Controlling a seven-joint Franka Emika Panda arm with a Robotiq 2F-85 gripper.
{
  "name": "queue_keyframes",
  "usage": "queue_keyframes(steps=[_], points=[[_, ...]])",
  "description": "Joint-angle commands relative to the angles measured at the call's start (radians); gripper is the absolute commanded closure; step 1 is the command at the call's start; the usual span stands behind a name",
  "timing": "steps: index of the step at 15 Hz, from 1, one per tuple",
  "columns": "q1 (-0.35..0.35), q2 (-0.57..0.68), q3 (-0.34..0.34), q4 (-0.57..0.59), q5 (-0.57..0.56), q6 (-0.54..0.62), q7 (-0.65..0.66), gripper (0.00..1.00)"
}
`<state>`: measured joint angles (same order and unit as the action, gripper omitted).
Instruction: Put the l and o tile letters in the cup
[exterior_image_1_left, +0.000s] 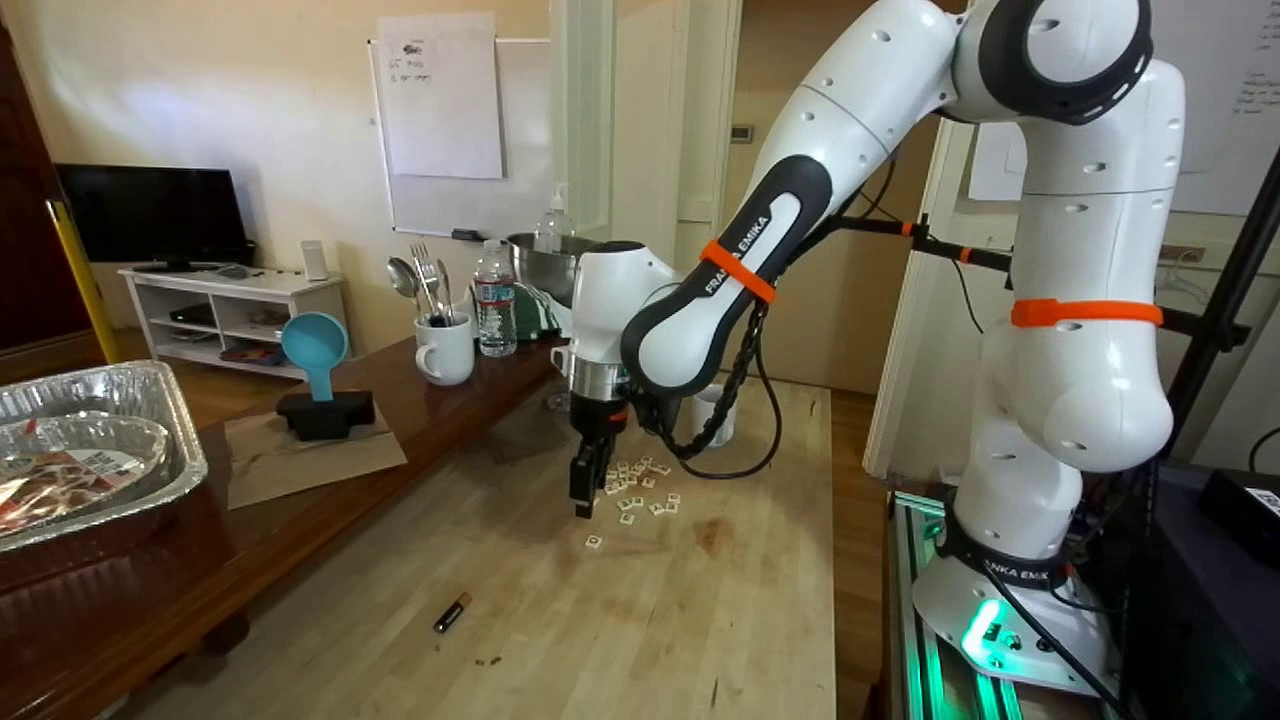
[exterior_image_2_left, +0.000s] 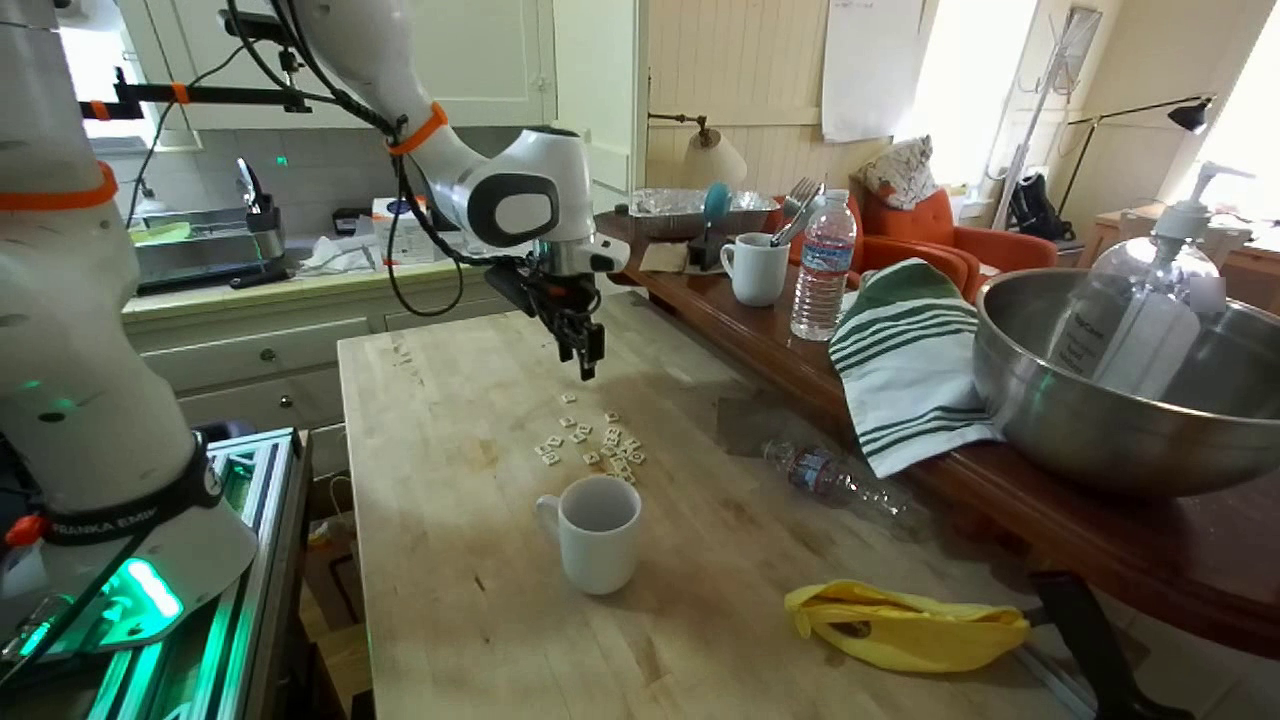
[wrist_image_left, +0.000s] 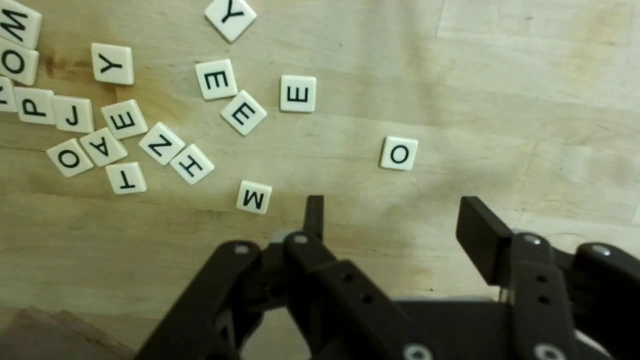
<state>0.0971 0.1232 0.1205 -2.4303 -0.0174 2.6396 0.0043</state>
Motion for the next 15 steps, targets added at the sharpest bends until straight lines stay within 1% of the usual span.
queue_keyframes(steps=[1,2,3,8,9,10,14,15], points=[[0.002,0.078,0.004,0.049,0.014,-0.018,-0.049,0.33],[0.003,0.09,0.005,0.057,0.011,-0.022,-0.051,0.35],[0.005,0.101,0.005,0.063,0.006,-0.023,-0.052,0.34],[0.008,0.141,0.004,0.088,0.003,-0.02,-0.032,0.42],[0.012,0.146,0.001,0.09,-0.005,-0.019,-0.023,0.42],[0.014,0.151,0.002,0.093,-0.003,-0.023,-0.017,0.45],[0.027,0.165,-0.007,0.095,-0.02,-0.024,0.01,0.43],[0.032,0.167,-0.01,0.094,-0.027,-0.018,0.02,0.44]])
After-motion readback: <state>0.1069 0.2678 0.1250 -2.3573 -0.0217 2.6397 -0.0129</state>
